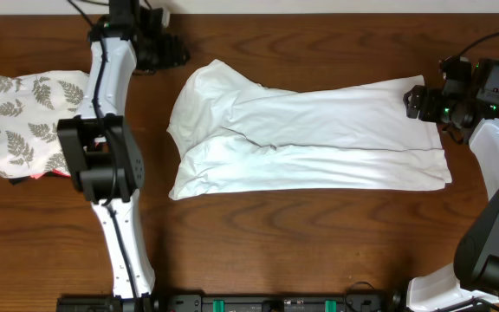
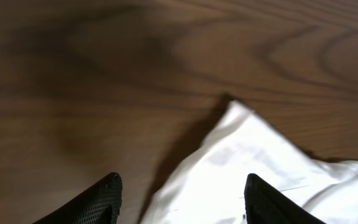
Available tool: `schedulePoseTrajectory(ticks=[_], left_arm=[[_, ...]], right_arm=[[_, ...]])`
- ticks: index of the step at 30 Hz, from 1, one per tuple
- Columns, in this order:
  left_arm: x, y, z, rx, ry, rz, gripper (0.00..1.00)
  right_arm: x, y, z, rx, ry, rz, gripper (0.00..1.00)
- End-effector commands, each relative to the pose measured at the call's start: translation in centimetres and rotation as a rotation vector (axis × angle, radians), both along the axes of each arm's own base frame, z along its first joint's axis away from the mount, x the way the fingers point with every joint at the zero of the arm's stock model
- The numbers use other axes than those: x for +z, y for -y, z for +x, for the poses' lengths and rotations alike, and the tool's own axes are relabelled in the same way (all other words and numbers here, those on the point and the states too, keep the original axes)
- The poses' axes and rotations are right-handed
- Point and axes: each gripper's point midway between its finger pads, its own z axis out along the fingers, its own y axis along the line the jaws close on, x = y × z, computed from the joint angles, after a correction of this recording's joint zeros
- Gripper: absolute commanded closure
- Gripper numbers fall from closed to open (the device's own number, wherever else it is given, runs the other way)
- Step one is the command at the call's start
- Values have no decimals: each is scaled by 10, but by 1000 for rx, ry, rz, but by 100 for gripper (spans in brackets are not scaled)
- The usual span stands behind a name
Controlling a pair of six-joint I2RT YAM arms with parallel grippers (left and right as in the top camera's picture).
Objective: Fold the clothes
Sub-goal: 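Grasp the shirt's top-left and top-right corners with both grippers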
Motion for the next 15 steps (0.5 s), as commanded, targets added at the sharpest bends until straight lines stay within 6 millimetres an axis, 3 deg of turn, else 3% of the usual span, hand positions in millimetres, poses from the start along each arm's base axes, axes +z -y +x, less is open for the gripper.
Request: schedulePoseTrajectory(ticks=[1, 6, 12, 14, 15], left_arm=[[-23, 19, -3, -80, -40, -68, 36], [-53, 28, -21, -153, -121, -53, 36], [-68, 30, -28, -163, -160, -4, 37], [-69, 30, -30, -168, -166, -3, 46], [-69, 30, -30, -168, -169, -4, 56]], right_arm=[[-5, -6, -1, 30, -11, 9, 16], [-6, -6, -2, 27, -15, 12, 16], [-6, -6, -2, 27, -16, 12, 19], [-6, -5, -2, 23, -18, 6, 23], [-6, -4, -2, 17, -20, 0, 26]])
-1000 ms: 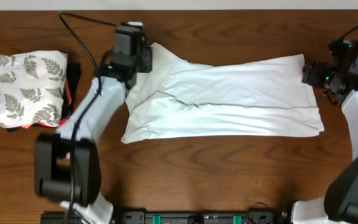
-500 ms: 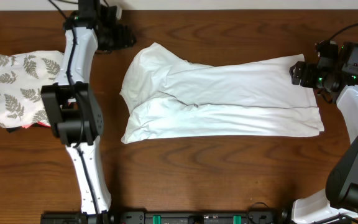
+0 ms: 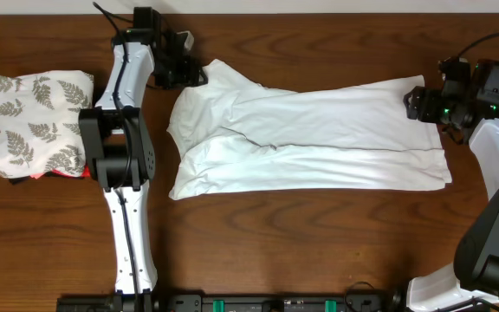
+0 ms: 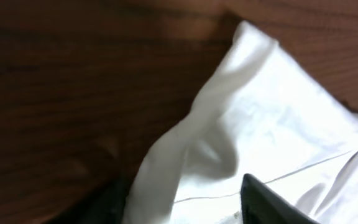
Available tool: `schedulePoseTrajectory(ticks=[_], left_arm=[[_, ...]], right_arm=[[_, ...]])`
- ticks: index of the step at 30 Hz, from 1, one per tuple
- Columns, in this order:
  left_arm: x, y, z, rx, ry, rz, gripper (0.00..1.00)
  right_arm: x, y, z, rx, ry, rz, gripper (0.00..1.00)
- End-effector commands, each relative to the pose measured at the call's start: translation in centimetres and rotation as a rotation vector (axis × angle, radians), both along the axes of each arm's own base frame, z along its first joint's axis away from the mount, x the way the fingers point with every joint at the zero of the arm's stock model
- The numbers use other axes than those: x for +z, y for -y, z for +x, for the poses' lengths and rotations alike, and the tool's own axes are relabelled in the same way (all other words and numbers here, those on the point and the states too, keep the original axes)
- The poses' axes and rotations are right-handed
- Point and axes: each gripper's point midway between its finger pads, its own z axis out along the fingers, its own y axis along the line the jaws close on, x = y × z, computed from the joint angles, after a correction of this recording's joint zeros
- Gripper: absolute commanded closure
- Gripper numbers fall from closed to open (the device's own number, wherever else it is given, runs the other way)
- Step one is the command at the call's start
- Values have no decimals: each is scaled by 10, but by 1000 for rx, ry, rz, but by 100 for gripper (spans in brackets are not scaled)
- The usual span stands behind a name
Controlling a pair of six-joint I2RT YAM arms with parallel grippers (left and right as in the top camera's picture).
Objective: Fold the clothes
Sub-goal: 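Grasp the shirt's top-left and top-right corners with both grippers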
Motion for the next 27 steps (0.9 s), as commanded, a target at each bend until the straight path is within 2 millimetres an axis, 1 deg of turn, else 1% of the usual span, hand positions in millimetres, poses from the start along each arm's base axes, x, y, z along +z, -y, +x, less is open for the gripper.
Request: schedulePoseTrajectory(ticks=[1, 2, 3, 4, 5, 8, 10, 11, 12, 14, 15, 16, 17, 18, 20, 22, 24, 27], left_arm=[[-2, 1, 0, -31, 7, 20, 67], [-3, 1, -2, -31, -1, 19, 75], [-3, 1, -4, -31, -10, 19, 80], [-4, 1, -6, -32, -18, 19, 81], [-4, 1, -7, -31, -24, 19, 85], [-4, 0, -10, -30, -37, 19, 87], [-5, 0, -13, -30, -48, 19, 86], [-5, 0, -14, -30, -54, 22, 87], [-6, -2, -16, -27, -66, 33, 87], [-9, -7, -22, -23, -90, 62, 87], [-11, -9, -24, -20, -103, 74, 87], [-12, -10, -27, -19, -118, 85, 87], [-12, -11, -30, -19, -128, 87, 87], [-12, -11, -32, -19, -136, 87, 88], [-13, -11, -35, -20, -151, 87, 88], [-13, -11, -37, -20, -158, 87, 88], [-13, -10, -37, -17, -163, 86, 88], [-13, -10, -38, -17, -164, 86, 88]], right_arm=[[-6, 0, -1, 4, -17, -13, 28], [-7, 2, -1, -4, -20, -24, 32], [-7, 5, -1, -14, -23, -37, 36], [-8, 7, -1, -22, -26, -48, 37], [-8, 10, -1, -30, -27, -59, 39], [-8, 19, 0, -58, -27, -97, 44], [-10, 20, 0, -63, -29, -95, 48], [-14, 21, 0, -77, -38, -83, 57], [-18, 23, 0, -101, -46, -61, 69], [-27, 22, 3, -111, -52, -11, 73], [-33, 24, 6, -120, -51, 16, 73], [-39, 27, 9, -134, -47, 40, 70], [-43, 29, 12, -145, -39, 63, 62], [-48, 34, 17, -151, -22, 86, 52], [-54, 43, 26, -156, 14, 95, 41], [-58, 54, 33, -169, 49, 85, 33], [-60, 59, 43, -149, 102, 89, 30], [-65, 60, 56, -107, 168, 125, 28]])
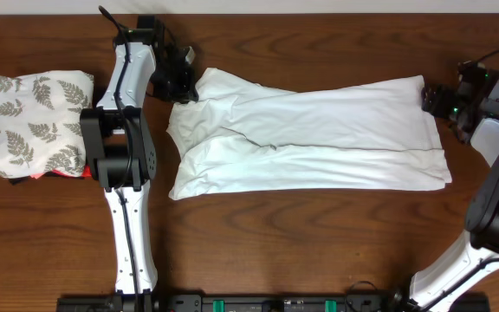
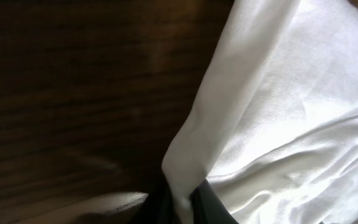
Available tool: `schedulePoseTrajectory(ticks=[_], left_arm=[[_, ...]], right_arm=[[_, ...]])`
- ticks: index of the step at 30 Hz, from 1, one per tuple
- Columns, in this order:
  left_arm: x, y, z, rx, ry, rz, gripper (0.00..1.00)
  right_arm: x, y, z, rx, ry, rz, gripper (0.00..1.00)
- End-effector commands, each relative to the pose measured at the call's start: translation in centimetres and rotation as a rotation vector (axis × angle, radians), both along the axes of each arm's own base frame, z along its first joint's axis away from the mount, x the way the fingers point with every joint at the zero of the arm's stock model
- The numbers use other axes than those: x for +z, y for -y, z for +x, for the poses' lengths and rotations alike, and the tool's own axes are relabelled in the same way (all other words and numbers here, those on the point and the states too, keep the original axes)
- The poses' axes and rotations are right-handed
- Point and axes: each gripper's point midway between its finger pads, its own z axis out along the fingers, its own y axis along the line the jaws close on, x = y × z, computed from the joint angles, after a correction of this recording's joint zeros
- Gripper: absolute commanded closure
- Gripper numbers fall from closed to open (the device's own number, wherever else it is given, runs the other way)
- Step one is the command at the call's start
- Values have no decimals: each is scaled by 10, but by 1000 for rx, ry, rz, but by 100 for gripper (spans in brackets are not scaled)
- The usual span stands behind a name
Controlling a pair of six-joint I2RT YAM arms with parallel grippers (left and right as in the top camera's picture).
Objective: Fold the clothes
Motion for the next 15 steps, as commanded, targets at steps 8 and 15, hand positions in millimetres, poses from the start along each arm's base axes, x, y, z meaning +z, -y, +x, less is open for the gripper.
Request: schedulePoseTrajectory(ticks=[8, 15], left_arm=[[-2, -2, 1, -2, 1, 19, 88], [-2, -2, 4, 1, 10, 19, 88]], right_arm=[[-38, -8, 26, 94, 21, 121, 28], [-52, -13, 40, 135, -12, 194, 28]])
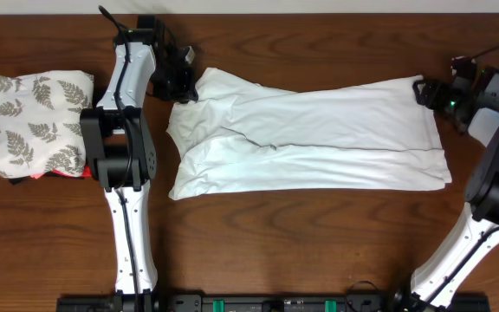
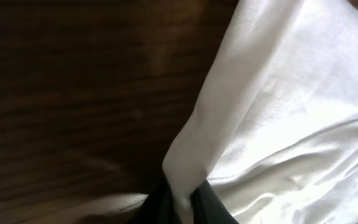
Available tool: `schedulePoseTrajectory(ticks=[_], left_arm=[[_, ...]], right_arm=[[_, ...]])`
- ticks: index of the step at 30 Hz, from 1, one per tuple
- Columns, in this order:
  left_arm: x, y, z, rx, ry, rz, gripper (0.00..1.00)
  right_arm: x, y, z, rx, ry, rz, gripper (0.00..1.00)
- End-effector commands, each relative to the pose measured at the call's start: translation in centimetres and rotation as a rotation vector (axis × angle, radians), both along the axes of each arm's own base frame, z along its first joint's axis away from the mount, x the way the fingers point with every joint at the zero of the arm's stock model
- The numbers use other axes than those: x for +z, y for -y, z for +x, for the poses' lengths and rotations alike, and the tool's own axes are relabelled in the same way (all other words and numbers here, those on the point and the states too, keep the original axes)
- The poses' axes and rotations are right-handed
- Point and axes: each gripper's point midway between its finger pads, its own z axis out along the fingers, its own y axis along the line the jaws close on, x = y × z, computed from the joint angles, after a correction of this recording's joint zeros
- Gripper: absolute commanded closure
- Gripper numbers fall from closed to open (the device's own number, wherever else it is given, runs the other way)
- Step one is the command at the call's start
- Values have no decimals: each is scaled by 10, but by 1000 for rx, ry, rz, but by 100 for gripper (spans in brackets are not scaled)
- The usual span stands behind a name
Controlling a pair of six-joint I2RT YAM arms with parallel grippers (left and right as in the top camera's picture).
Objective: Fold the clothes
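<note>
A white garment [image 1: 306,134] lies spread across the middle of the table, folded lengthwise. My left gripper [image 1: 189,85] is at its far left corner, and the left wrist view shows the jaws [image 2: 182,208] shut on a pinched fold of the white cloth [image 2: 278,106]. My right gripper [image 1: 426,90] sits at the garment's far right corner, touching its edge; the overhead view does not show how its jaws stand.
A folded fern-print cloth [image 1: 33,121] lies at the left edge of the table, with something red under it. The right arm's base link [image 1: 492,217] stands along the right edge.
The right gripper has shifted slightly left and up to the garment's far right corner. The left gripper stays shut on the far left corner, unmoved.
The left gripper was open, short of the garment's far left corner. Then it stood over that corner with the cloth between its fingers. After that it was shut on the corner, while the right gripper shifted around the far right corner and sits at its tip.
</note>
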Motion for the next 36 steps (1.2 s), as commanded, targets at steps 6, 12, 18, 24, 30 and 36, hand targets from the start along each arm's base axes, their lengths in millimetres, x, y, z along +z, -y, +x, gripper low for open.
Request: schedulePoseTrajectory(ticks=[6, 12, 18, 24, 30, 36], left_arm=[[-1, -1, 2, 0, 4, 14, 88], [-1, -1, 2, 0, 4, 14, 88], [-1, -1, 2, 8, 0, 13, 88], [-1, -1, 2, 11, -1, 12, 88], [-1, -1, 2, 11, -1, 13, 88], [-1, 0, 3, 10, 0, 9, 88]], right_arm=[[-33, -17, -9, 62, -108, 65, 31], [-40, -20, -17, 76, -152, 57, 36], [-43, -23, -16, 76, -164, 31, 46], [-52, -30, -14, 83, -175, 11, 46], [-62, -36, -14, 90, -192, 5, 58], [-65, -30, -15, 67, -205, -21, 99]])
